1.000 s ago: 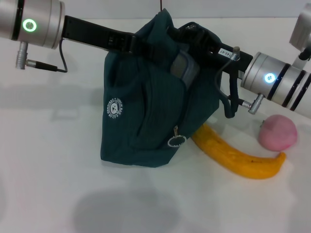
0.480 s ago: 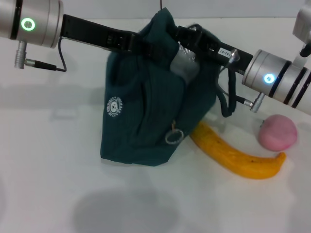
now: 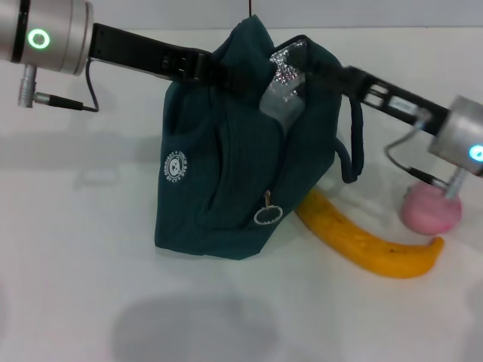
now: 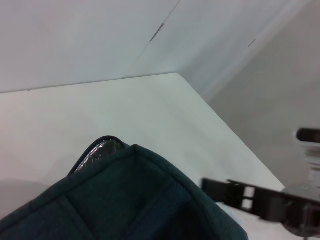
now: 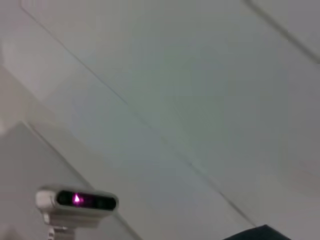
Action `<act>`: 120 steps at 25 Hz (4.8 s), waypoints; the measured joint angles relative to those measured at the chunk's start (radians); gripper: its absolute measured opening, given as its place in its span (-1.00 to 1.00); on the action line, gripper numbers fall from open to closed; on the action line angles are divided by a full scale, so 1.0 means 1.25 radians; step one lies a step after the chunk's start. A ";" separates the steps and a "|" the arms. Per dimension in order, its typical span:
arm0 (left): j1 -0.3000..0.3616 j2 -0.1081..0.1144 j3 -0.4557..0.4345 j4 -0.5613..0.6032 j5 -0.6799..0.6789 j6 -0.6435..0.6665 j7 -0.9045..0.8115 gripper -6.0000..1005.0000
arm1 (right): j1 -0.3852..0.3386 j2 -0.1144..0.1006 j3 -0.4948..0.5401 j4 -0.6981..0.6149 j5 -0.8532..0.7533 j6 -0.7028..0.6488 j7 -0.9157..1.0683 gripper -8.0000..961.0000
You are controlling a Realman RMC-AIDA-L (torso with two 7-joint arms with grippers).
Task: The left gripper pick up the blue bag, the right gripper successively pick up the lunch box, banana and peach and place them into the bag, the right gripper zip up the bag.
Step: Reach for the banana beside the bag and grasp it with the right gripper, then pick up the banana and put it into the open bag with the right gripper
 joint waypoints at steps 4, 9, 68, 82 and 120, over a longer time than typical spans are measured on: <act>0.000 0.000 0.000 -0.001 0.000 -0.004 0.000 -0.88 | -0.070 -0.001 0.004 -0.046 0.053 -0.108 -0.018 0.13; 0.001 0.000 0.000 -0.006 0.000 -0.006 0.000 -0.88 | -0.161 -0.006 0.002 -0.121 0.157 -0.215 -0.028 0.23; 0.018 0.006 -0.011 -0.019 -0.012 -0.039 -0.009 -0.88 | -0.040 -0.002 -1.137 -1.039 -0.136 -0.198 0.985 0.23; 0.016 0.005 -0.011 -0.019 -0.013 -0.039 -0.004 -0.88 | 0.017 0.006 -1.276 -0.918 -0.145 -0.066 0.982 0.17; 0.016 0.006 -0.011 -0.019 -0.013 -0.048 -0.002 -0.88 | 0.013 0.004 -1.356 -0.856 -0.118 -0.005 0.978 -0.06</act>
